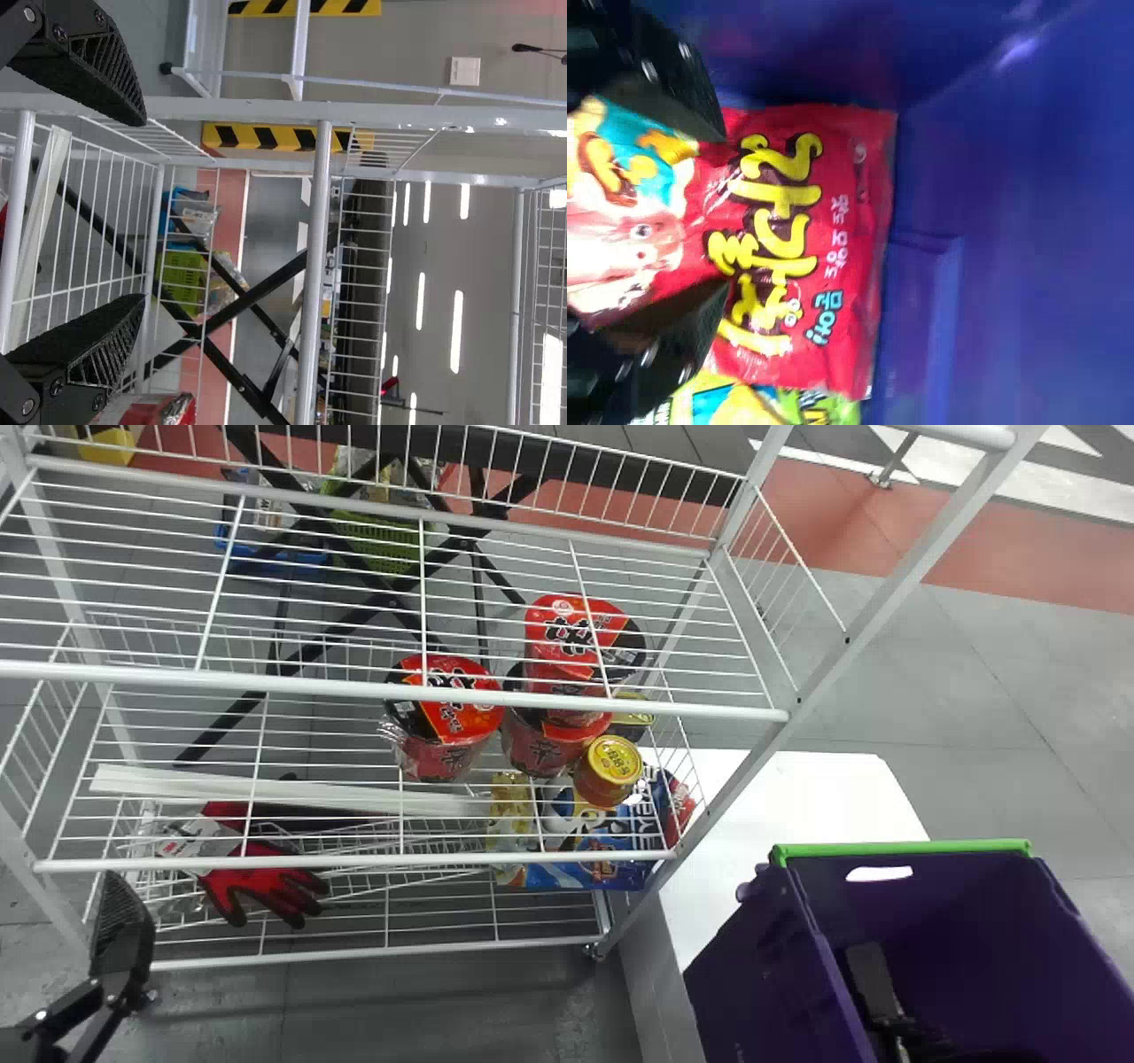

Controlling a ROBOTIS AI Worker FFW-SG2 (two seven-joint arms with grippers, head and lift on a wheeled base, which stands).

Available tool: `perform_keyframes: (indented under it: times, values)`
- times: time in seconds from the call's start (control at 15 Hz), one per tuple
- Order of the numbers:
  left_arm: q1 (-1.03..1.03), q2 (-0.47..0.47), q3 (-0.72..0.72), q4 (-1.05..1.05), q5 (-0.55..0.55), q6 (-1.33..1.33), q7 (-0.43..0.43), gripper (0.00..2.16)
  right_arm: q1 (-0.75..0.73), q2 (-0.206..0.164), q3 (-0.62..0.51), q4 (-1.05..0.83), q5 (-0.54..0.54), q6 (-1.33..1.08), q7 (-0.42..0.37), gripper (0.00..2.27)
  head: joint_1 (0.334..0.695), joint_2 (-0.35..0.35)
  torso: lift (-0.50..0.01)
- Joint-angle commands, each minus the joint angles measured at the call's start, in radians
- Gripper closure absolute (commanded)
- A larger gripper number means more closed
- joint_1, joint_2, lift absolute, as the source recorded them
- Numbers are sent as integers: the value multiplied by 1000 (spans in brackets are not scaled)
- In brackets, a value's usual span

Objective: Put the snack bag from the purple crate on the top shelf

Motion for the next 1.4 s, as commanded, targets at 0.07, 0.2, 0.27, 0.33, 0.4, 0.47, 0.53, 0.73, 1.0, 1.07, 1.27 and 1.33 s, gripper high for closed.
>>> perform_keyframes:
  times: [0.07,0.2,0.27,0.33,0.4,0.47,0.53,0.73,1.0,1.07,1.27,1.33]
  values:
    - [0,0,0,3,-1,-6,0,117,0,3,-2,-12,-5,43,-33,1723,695,-350,-452]
    - [0,0,0,3,0,-3,0,117,0,3,-12,-19,-28,71,-55,2074,695,-350,-452]
    - [0,0,0,3,0,-6,0,117,5,3,-15,-31,-31,89,-53,2105,695,-350,-452]
    - [0,0,2,3,0,-3,0,117,12,3,-15,-61,-31,129,-53,2182,695,-350,-452]
    - [0,-2,2,5,0,-3,0,117,17,5,-27,-84,-45,172,-49,2226,695,-350,-452]
    - [0,-4,2,5,0,-3,0,117,25,5,-44,-103,-55,190,-24,2233,695,-350,-452]
    - [0,-5,2,6,0,-3,0,117,34,5,-50,-138,-63,233,-23,2253,695,-350,-452]
    - [-2,-2,5,5,2,-3,0,117,71,5,-85,-224,-69,319,-19,2253,695,-350,-452]
    - [-2,0,5,0,2,3,0,117,95,-1,-173,-232,-86,230,25,2253,695,-350,-441]
    - [-2,1,5,-1,2,3,0,117,97,0,-186,-232,-88,230,23,2253,695,-350,-439]
    - [0,1,3,-6,2,6,0,117,103,0,-206,-239,-109,240,25,2253,695,-350,-427]
    - [3,1,2,-8,0,6,0,117,108,2,-206,-246,-109,249,25,2253,695,-350,-423]
